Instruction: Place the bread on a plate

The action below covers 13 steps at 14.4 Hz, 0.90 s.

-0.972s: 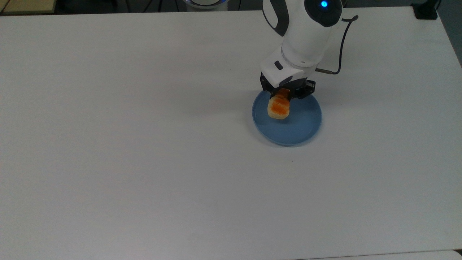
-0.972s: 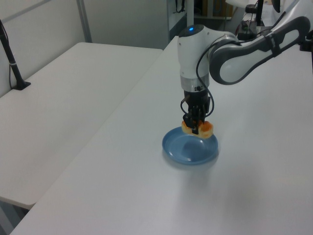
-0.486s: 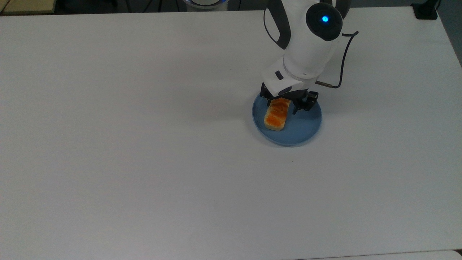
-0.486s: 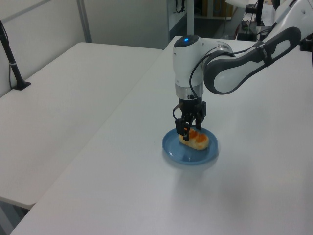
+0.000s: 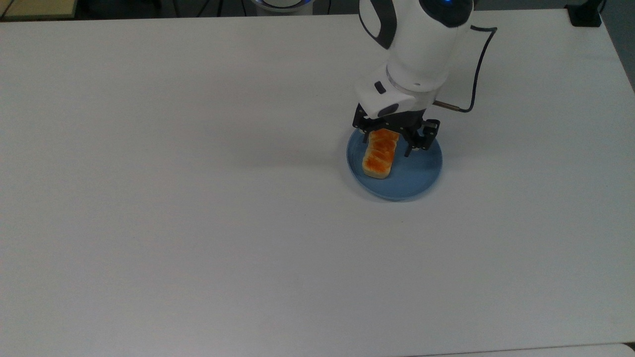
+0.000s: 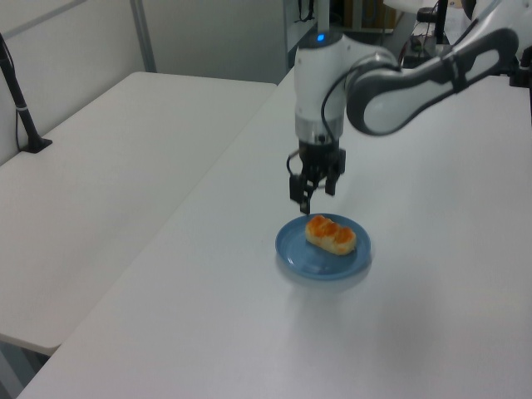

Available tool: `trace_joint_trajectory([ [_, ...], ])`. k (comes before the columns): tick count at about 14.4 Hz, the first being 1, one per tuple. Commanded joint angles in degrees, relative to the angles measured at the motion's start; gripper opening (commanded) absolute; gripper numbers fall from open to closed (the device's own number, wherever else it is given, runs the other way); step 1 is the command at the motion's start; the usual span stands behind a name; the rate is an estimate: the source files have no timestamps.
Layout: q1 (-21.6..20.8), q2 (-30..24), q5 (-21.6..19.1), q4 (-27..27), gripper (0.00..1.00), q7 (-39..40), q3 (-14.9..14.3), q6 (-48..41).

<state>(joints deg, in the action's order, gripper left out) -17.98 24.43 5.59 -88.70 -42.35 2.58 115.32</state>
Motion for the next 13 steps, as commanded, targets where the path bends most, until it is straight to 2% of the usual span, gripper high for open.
trace_joint_trajectory([
  [1,5.0,-10.6,0.4,-1.6,0.86,10.8,-0.6,-9.8],
  [3,9.8,-15.4,0.6,0.5,0.87,21.7,-0.7,-18.6],
  [6,16.9,-20.8,-0.1,3.9,0.87,37.1,-2.7,-28.8],
  [8,17.9,-22.4,-0.1,4.5,0.9,40.8,-4.6,-30.3],
  [10,18.2,-23.9,-0.1,4.5,1.0,45.3,-7.7,-31.3],
  [11,18.2,-24.3,0.2,4.4,1.0,46.3,-9.2,-31.3],
  [13,18.9,-24.3,0.8,4.3,1.0,48.1,-9.3,-31.2],
])
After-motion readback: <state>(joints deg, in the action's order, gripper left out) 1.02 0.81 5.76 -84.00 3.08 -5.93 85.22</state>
